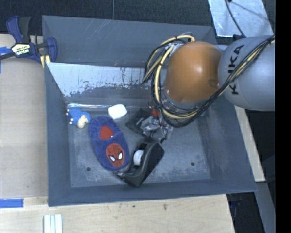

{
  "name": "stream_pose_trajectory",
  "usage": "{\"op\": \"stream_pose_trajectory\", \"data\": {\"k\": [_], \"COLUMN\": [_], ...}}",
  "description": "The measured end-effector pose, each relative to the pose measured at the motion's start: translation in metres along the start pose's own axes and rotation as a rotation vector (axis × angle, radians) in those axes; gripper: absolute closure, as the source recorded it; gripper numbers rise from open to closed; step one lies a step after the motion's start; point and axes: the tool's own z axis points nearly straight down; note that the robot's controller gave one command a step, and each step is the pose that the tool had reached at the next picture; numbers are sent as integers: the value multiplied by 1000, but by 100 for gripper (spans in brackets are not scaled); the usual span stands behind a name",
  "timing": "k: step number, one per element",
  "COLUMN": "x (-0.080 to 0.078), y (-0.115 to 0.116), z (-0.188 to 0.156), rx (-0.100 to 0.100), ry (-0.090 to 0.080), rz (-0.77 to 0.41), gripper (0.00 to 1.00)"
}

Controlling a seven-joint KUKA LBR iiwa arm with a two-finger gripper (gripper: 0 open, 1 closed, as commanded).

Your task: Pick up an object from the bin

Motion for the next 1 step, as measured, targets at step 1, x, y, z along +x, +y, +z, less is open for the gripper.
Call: {"op": "stream_pose_trajectory", "data": {"k": [1], "x": [-1], "y": [-1], "z": [-9], "rx": [-3], "ry": [0], "rz": [3], "gripper": [100]}}
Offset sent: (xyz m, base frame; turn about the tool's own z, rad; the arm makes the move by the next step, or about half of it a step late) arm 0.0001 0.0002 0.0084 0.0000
